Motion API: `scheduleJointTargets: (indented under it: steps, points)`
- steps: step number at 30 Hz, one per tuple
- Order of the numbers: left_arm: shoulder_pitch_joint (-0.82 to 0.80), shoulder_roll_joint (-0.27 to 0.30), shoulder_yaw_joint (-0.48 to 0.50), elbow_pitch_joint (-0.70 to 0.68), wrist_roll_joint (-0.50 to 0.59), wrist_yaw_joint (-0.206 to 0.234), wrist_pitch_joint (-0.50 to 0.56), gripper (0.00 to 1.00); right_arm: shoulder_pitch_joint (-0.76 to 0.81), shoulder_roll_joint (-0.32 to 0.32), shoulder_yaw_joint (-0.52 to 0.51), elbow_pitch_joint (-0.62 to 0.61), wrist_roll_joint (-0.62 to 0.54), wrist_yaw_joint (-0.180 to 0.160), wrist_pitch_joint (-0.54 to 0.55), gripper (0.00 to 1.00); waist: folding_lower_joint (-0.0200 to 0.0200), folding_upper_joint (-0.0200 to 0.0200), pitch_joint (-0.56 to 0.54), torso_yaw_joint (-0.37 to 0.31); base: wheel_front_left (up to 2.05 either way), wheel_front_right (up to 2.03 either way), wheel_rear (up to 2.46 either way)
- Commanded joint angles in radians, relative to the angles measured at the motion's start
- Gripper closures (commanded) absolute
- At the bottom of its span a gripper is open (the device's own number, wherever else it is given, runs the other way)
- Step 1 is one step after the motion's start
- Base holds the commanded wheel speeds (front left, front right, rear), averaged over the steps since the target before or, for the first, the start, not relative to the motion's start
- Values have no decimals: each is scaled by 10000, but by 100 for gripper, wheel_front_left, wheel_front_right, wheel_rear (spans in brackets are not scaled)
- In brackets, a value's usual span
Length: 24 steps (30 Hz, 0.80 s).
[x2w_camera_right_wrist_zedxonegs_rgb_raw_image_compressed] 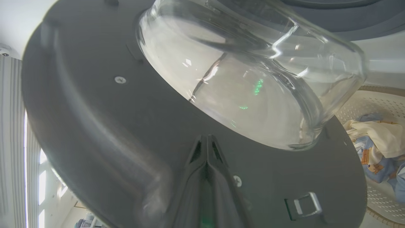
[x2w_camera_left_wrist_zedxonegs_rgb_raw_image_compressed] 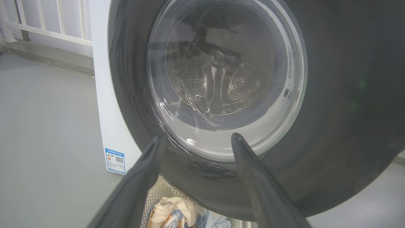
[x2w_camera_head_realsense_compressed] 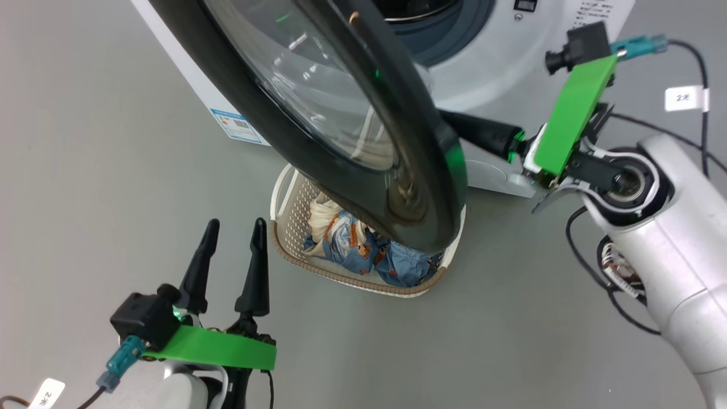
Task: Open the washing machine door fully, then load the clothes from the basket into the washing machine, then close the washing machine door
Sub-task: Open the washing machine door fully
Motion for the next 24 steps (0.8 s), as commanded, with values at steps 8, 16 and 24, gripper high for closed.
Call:
scheduleJointTargets:
  steps: [8, 16, 24]
  points:
    - [175, 187, 405, -290, 75, 29, -134, 0, 641, 545, 279, -495, 82, 60, 281, 100, 1, 0, -289, 191, 0, 0, 0]
    - [326, 187, 457, -283, 136, 42, -134, 0, 1004, 876, 472, -695, 165, 60, 468, 100, 1, 0, -557, 358, 0, 0, 0]
    - [462, 187, 477, -266, 155, 57, -134, 0, 1274, 1104, 575, -728, 143, 60, 545, 100, 1, 0, -791, 531, 0, 0, 0]
